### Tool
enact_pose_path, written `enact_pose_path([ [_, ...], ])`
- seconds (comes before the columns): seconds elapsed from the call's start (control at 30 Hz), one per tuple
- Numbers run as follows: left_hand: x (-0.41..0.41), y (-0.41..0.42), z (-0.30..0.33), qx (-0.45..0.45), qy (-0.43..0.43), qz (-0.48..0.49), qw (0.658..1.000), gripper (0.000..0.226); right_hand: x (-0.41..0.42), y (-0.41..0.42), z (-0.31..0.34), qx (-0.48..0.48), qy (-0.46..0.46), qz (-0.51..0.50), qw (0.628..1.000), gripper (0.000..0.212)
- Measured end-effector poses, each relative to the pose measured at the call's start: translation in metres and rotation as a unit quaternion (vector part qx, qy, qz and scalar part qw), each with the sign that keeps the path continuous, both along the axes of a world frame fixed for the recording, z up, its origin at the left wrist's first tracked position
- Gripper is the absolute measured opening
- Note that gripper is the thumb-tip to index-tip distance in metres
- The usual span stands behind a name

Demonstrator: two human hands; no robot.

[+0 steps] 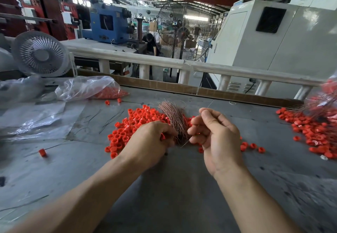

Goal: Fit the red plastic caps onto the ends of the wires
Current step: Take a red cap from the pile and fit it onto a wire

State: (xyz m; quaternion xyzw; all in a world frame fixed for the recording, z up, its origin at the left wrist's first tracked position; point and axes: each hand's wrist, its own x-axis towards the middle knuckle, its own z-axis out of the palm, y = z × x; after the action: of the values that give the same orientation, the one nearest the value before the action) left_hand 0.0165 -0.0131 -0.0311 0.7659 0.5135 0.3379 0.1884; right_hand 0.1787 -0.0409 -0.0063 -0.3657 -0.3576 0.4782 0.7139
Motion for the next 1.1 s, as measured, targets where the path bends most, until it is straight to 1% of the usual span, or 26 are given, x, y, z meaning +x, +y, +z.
enact_pose_path([
  [0.07,0.0,0.0,-0.001,0.018,-0.001,0.003,1.0,0.03,0.003,0.002,-0.002,-0.02,-0.003,0.012,1.0,0.015],
  [0.13,0.0,0.001,-0.001,0.03,-0.006,0.007,1.0,0.029,0.004,0.004,-0.005,-0.034,-0.033,0.012,0.999,0.014],
  [0.3,0.0,0.003,0.0,0.045,-0.035,0.025,0.998,0.015,0.001,0.005,-0.013,-0.055,-0.15,-0.013,0.987,0.015],
  [0.4,-0.004,0.004,0.002,0.052,-0.048,0.04,0.997,0.011,0.001,0.006,-0.016,-0.048,-0.213,-0.025,0.975,0.019],
  [0.43,-0.004,0.005,0.002,0.05,-0.062,0.039,0.996,0.011,0.001,0.006,-0.017,-0.043,-0.231,-0.025,0.972,0.019],
  [0.5,-0.003,0.004,0.004,0.03,-0.121,0.02,0.992,0.011,0.0,0.006,-0.018,-0.036,-0.274,-0.023,0.961,0.019],
  [0.57,-0.002,0.003,0.006,0.004,-0.186,-0.017,0.982,0.015,0.0,0.005,-0.02,-0.027,-0.318,-0.013,0.948,0.018],
  [0.63,-0.001,0.002,0.008,-0.009,-0.222,-0.048,0.974,0.019,-0.001,0.006,-0.021,-0.015,-0.34,0.004,0.94,0.019],
  [0.73,-0.001,0.001,0.01,-0.016,-0.242,-0.063,0.968,0.023,-0.002,0.006,-0.02,-0.011,-0.342,0.035,0.939,0.019],
  [0.8,-0.001,0.001,0.01,-0.014,-0.244,-0.072,0.967,0.021,-0.001,0.006,-0.019,-0.017,-0.327,0.054,0.943,0.015],
  [0.87,-0.002,0.001,0.01,-0.014,-0.252,-0.082,0.964,0.016,0.0,0.005,-0.018,-0.019,-0.311,0.071,0.947,0.016],
  [0.97,-0.004,0.004,0.009,-0.026,-0.29,-0.094,0.952,0.011,-0.001,0.003,-0.018,-0.007,-0.298,0.078,0.951,0.017],
  [1.1,-0.003,0.007,0.007,-0.054,-0.344,-0.107,0.931,0.009,-0.003,0.002,-0.017,0.004,-0.256,0.084,0.963,0.009],
])
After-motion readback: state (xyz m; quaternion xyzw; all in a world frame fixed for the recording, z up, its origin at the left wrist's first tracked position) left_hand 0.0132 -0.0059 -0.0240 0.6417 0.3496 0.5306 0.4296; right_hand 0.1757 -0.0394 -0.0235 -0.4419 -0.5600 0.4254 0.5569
